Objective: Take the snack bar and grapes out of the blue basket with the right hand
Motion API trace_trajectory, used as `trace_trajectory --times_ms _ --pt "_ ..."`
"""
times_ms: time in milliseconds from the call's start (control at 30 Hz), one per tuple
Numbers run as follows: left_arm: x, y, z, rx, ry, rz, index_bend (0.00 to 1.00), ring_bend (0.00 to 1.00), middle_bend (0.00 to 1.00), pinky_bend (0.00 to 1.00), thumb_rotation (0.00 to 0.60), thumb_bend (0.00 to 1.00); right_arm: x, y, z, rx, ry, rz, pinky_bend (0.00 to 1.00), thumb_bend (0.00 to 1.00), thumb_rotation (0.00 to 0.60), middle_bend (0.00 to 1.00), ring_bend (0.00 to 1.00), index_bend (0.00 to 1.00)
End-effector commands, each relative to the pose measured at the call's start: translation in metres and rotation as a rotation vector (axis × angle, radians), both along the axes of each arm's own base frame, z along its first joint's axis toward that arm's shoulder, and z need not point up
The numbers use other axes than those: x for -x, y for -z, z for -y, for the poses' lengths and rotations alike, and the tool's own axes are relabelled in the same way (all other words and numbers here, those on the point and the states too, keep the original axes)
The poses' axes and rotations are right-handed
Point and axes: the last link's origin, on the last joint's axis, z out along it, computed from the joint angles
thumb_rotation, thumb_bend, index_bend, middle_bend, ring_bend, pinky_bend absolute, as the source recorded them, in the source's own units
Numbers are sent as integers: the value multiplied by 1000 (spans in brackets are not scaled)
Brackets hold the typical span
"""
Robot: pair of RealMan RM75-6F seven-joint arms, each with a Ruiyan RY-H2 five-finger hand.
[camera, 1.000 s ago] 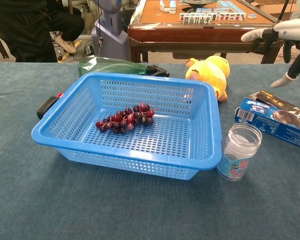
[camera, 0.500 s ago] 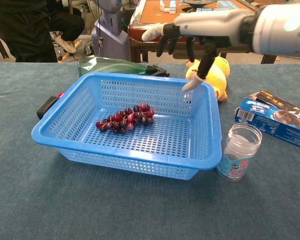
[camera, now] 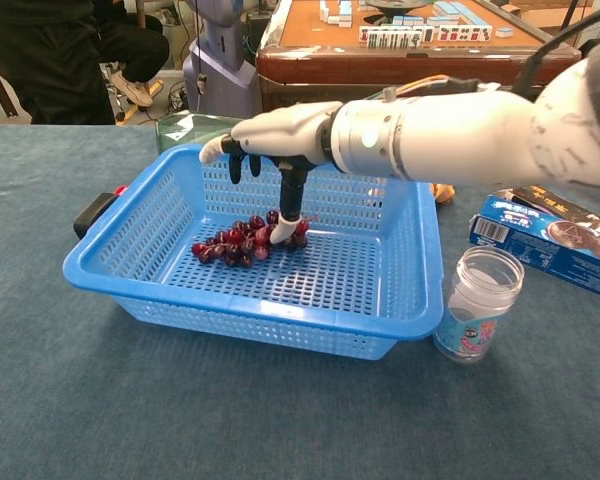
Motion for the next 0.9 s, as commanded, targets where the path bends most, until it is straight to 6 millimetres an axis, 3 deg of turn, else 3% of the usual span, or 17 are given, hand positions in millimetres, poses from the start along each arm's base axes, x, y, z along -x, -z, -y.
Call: trace_trajectory --times_ms 33,500,667,767,900 --pt "2 -1 1 -3 -5 1 230 51 49 80 600 327 -1 17 0 -1 7 -50 415 0 600 224 224 70" --pt "5 -2 2 -9 -9 4 230 51 48 80 600 327 8 40 8 31 42 -158 416 29 600 243 227 117" --pt "6 -3 4 -12 -11 5 230 51 49 80 600 328 9 47 6 43 26 -173 478 144 600 348 291 306" --pt "8 -4 4 -14 -16 5 230 51 49 80 600 327 8 49 5 53 10 -153 574 285 600 425 368 434" --pt "8 -3 5 -11 -18 5 230 51 49 80 600 327 10 47 6 60 1 -126 678 375 600 488 449 524"
